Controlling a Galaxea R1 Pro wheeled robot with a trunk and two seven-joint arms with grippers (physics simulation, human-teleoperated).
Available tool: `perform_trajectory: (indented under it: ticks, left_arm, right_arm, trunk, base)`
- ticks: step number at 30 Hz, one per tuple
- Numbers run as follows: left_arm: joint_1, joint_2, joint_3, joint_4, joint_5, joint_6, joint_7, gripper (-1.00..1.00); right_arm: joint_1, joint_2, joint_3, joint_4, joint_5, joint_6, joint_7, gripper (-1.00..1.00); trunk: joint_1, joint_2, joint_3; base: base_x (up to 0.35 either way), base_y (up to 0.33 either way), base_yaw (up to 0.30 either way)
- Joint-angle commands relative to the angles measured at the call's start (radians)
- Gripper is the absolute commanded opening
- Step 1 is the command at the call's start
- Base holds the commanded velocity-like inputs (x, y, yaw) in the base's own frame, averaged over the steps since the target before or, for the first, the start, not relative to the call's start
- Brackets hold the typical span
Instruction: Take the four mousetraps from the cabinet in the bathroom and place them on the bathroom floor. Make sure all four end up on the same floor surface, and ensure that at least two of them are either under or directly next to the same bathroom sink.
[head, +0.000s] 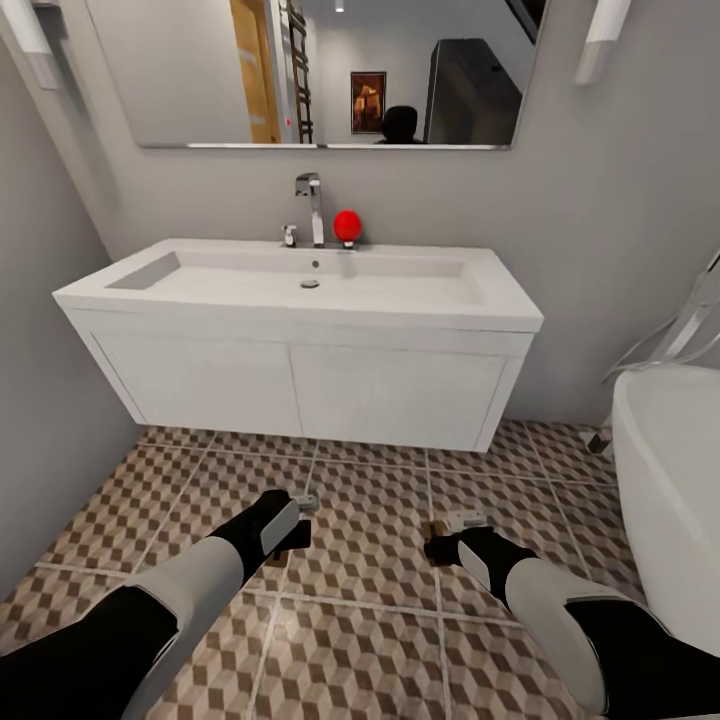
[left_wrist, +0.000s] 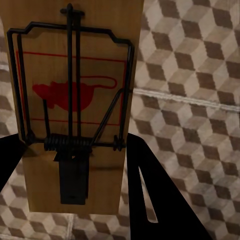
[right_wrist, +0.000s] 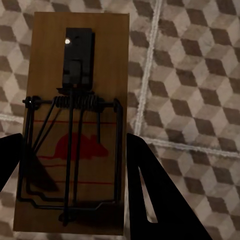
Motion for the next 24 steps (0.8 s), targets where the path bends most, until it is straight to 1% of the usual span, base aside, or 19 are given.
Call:
perform_trajectory:
  ticks: [1,7,14,24]
  left_arm:
    - [0.000,0.001,0.000,0.000,-0.003,0.001,-0.002,-1.00]
    - [0.000,0.003,0.000,0.001,-0.003,0.003,0.000,-1.00]
    - [0.000,0.003,-0.001,0.003,-0.003,0.007,-0.001,-1.00]
    - [0.000,0.004,-0.001,0.002,-0.003,0.005,-0.001,-1.00]
  right_arm:
    - [0.000,0.000,0.000,0.000,-0.003,0.000,0.000,-1.00]
    - [0.000,0.000,0.000,0.000,-0.003,0.000,0.001,-1.00]
    - [0.001,0.003,0.000,0.004,-0.005,-0.001,0.002,-1.00]
    - [0.005,0.002,-0.001,0.009,-0.012,-0.004,-0.001,-1.00]
  trunk:
    - [0.004,-0.007,-0.003]
    - [0.027,-0.049,-0.022]
    - [0.054,-0.098,-0.044]
    - [0.092,-0.168,-0.075]
  base:
    - [0.000,0.000,0.000]
    - [0.018,0.000,0.000]
    - [0.182,0.000,0.000]
    - [0.018,0.000,0.000]
